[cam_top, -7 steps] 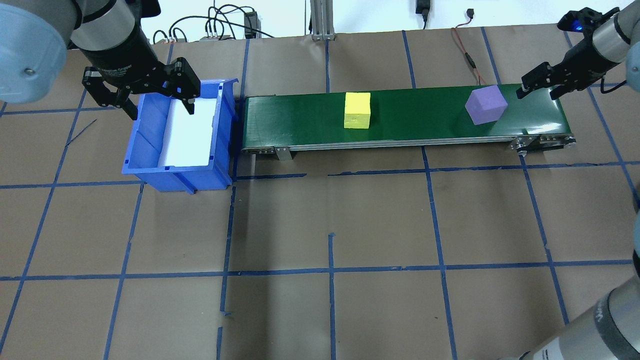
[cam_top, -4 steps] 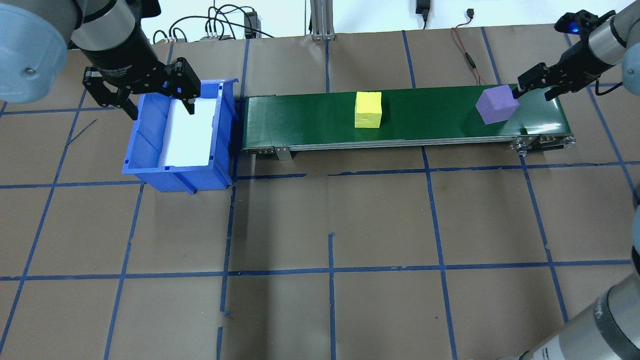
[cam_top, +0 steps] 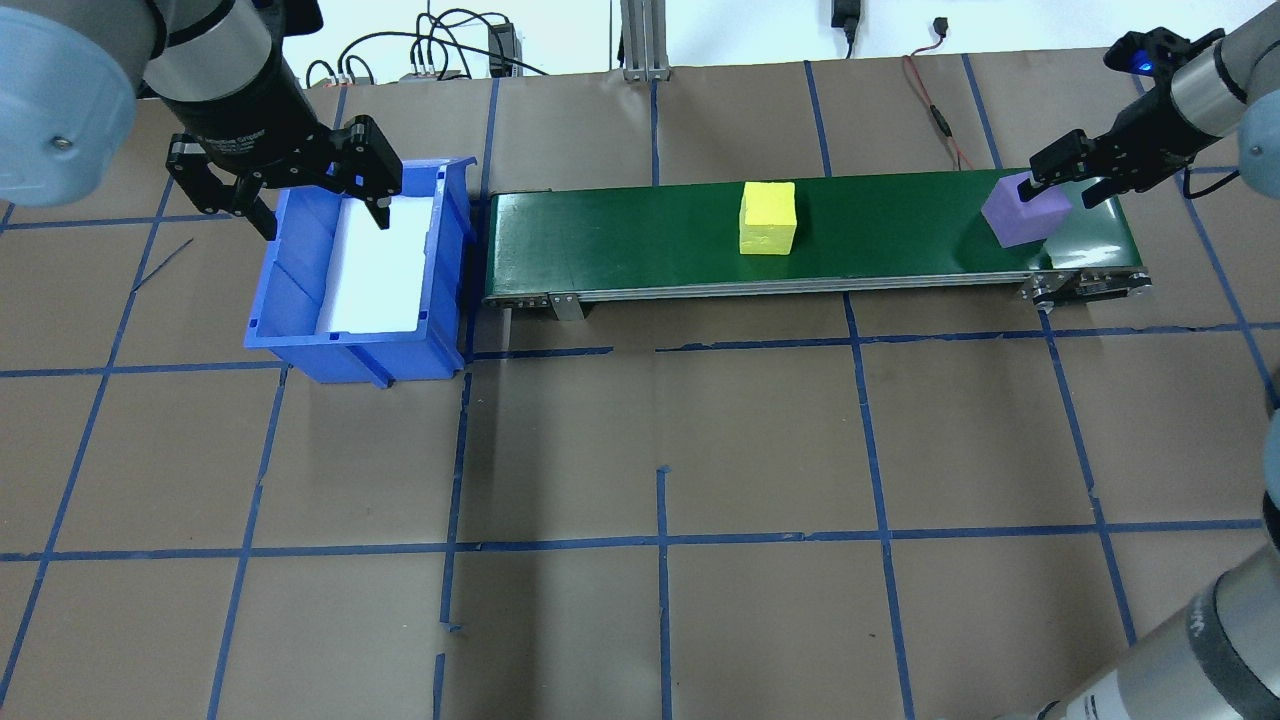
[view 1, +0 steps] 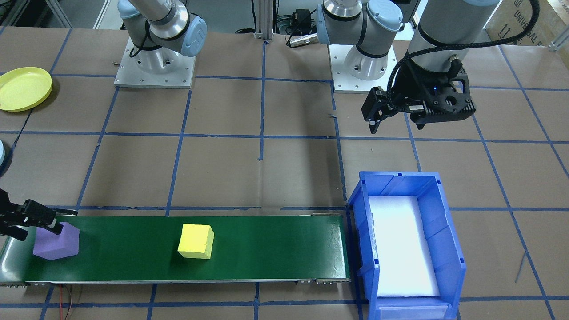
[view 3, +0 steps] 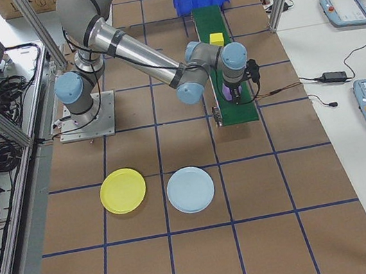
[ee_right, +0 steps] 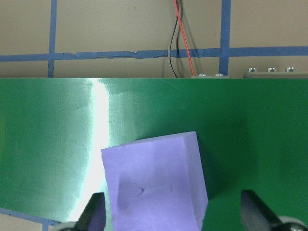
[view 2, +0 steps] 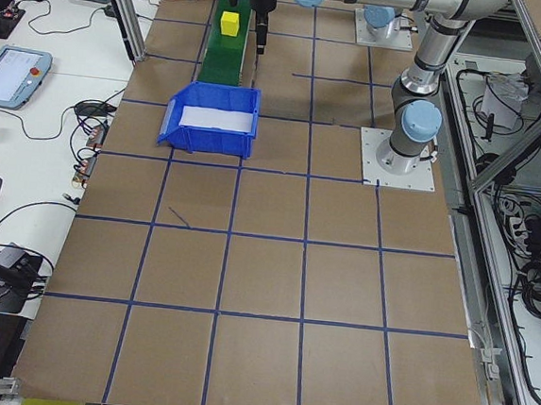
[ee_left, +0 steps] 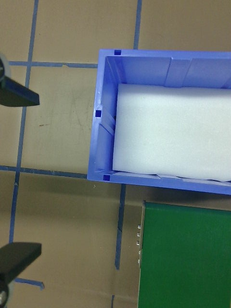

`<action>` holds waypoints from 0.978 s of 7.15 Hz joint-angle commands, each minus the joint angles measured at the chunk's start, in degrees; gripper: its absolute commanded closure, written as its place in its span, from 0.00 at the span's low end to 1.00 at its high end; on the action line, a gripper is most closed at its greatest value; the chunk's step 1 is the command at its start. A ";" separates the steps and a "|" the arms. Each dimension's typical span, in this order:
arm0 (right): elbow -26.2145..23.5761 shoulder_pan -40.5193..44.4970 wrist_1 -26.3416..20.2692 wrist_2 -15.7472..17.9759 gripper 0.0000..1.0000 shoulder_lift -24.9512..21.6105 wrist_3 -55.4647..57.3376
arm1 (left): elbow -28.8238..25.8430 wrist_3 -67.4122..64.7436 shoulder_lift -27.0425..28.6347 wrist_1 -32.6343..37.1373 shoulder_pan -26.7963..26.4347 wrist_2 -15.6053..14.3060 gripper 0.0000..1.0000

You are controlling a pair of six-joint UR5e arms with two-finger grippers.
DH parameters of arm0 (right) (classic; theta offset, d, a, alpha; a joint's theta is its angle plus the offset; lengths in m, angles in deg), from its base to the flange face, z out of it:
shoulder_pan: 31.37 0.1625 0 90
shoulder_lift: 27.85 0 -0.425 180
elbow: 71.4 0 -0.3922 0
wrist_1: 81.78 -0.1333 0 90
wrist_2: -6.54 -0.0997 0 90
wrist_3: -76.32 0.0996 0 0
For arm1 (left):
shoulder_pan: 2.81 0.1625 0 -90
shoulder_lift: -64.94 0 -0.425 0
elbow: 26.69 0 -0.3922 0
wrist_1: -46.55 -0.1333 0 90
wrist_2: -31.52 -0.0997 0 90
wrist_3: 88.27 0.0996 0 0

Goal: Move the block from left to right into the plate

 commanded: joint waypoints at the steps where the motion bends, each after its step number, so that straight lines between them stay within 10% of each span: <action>1: -0.20 0.00 1.81 0.74 0.02 0.84 -0.14 | 0.00 0.00 0.09 0.00 -0.01 0.01 0.00; 3: -0.12 0.00 3.92 2.32 0.06 2.43 -0.32 | 0.35 0.00 0.10 0.00 -0.01 0.01 0.00; 4: -0.20 0.00 6.81 5.38 0.41 2.34 -0.41 | 0.44 0.00 -0.08 0.09 0.07 -0.17 0.00; 7: 0.41 -1.48 12.17 15.69 0.67 1.20 -1.28 | -0.09 -0.09 -0.34 0.44 -0.10 -0.34 0.00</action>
